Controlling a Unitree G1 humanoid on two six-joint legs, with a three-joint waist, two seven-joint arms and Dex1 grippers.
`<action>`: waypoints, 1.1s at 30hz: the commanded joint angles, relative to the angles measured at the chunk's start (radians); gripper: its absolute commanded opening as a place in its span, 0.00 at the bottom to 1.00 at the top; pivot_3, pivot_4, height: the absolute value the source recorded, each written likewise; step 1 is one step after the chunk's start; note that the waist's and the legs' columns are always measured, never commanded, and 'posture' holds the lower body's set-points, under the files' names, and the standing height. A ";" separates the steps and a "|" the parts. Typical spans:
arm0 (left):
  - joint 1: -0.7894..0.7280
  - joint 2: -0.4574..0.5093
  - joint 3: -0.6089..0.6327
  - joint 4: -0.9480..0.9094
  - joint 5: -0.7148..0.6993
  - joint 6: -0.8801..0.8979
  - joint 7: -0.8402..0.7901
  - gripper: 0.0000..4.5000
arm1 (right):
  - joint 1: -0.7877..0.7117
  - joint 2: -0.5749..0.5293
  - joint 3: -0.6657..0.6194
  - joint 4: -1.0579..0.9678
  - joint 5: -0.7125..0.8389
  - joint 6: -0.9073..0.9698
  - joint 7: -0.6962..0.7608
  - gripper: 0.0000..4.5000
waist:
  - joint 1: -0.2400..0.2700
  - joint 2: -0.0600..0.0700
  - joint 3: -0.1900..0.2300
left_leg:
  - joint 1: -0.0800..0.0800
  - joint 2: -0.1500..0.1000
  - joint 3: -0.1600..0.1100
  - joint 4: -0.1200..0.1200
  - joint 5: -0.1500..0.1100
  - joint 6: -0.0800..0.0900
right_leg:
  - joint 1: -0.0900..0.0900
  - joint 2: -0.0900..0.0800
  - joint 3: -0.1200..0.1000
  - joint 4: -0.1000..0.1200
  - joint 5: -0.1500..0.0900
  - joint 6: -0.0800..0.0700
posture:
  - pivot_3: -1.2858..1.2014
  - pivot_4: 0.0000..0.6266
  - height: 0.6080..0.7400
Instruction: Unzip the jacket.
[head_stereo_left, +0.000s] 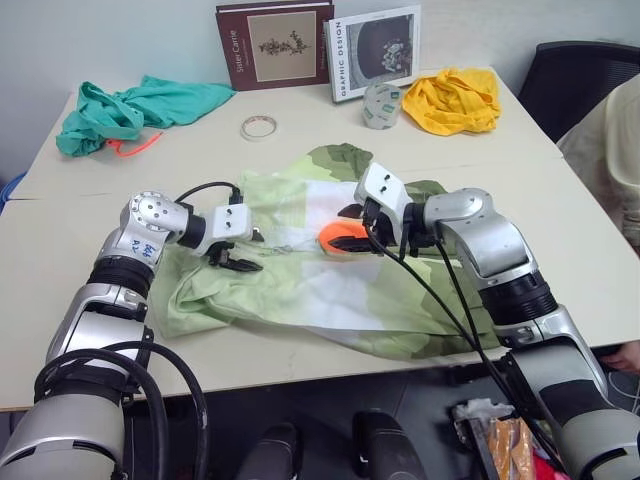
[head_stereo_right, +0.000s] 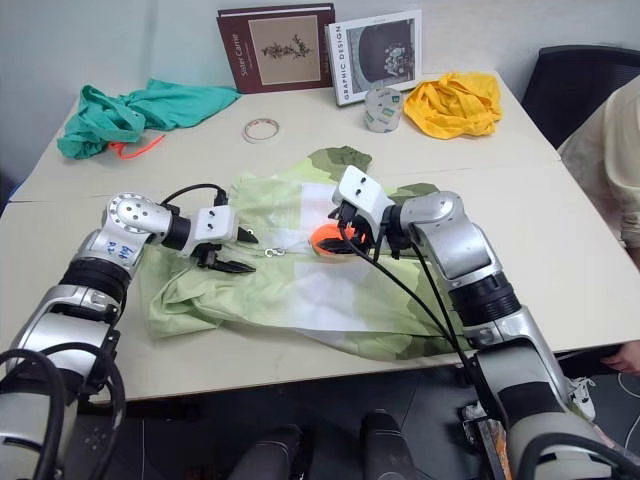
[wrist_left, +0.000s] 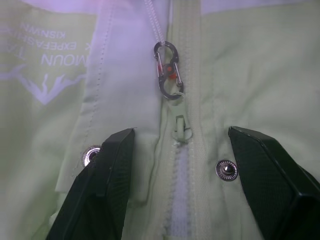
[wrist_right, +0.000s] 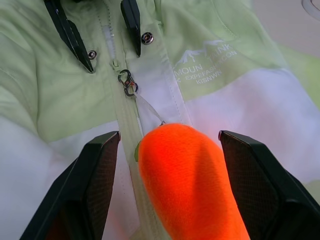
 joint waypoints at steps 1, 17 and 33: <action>0.023 -0.004 -0.037 0.059 0.072 -0.004 0.035 0.61 | -0.009 -0.008 0.025 0.080 -0.055 -0.061 -0.016 0.73 | 0.004 0.000 0.000 | 0.000 0.000 0.000 0.000 0.000 0.000 | 0.001 0.000 0.000 0.000 0.000 0.000 | 0.52 0.24 1.00; 0.053 0.009 -0.053 0.061 0.078 -0.014 0.022 0.38 | 0.092 -0.181 -0.074 0.066 -0.089 -0.061 -0.031 0.00 | 0.021 0.000 -0.007 | 0.004 -0.001 -0.001 0.001 -0.001 0.001 | 0.006 0.000 -0.001 -0.002 0.000 0.000 | 0.52 0.24 1.00; 0.090 0.038 -0.031 0.059 0.066 -0.052 0.050 0.38 | 0.577 -0.815 -0.750 0.038 -0.065 -0.026 -0.094 0.00 | 0.021 0.006 -0.012 | 0.018 0.001 0.007 -0.010 -0.002 0.004 | 0.015 0.002 0.007 -0.011 0.000 0.001 | 0.52 0.24 1.00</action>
